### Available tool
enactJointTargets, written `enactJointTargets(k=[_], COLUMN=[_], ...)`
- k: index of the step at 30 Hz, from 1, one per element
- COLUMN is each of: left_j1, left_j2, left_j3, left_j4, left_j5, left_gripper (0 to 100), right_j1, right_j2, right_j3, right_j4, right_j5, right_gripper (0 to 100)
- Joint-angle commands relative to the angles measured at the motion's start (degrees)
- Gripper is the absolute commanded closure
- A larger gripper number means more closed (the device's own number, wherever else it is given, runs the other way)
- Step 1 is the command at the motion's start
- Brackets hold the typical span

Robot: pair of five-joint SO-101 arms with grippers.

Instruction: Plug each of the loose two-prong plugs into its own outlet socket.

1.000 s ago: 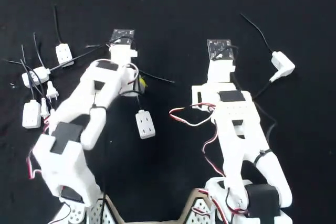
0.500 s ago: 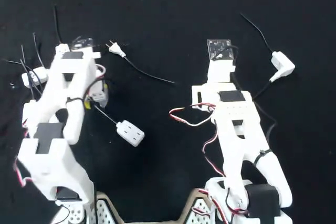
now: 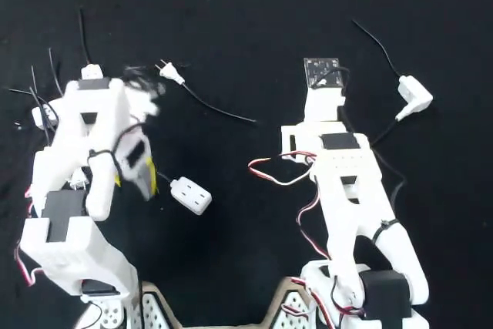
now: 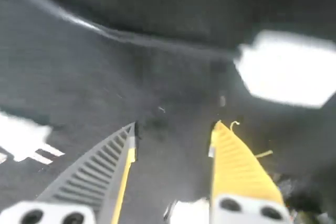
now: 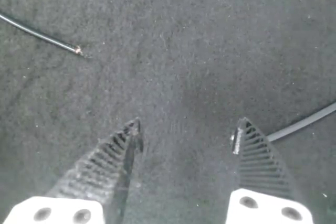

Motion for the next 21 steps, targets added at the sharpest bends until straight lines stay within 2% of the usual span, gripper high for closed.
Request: enactJointTargets(k=[1, 3, 7, 13, 21], left_j1=[3.9, 5.8, 10.9, 18.7, 31.8], left_j2=[-2.9, -2.9, -2.9, -2.9, -2.9], left_j3=[7.2, 10.2, 13.8, 14.1, 11.6], left_j4=[-0.9, -4.5, -12.0, -21.0, -22.2], left_j5=[-7.4, -6.7, -0.2, 14.3, 29.5], left_gripper=[79, 79, 79, 78, 78], right_j1=[0.5, 0.5, 0.9, 1.0, 4.1], right_j2=[-2.8, -2.9, -3.1, -3.2, -2.9], right_j3=[-1.8, -1.9, -1.9, -1.9, -2.9], right_j4=[-1.4, -1.4, -1.4, -1.4, -1.5], right_j5=[-0.2, -0.1, -0.1, -0.1, -0.4], right_gripper=[73.7, 73.7, 73.7, 73.7, 73.7])
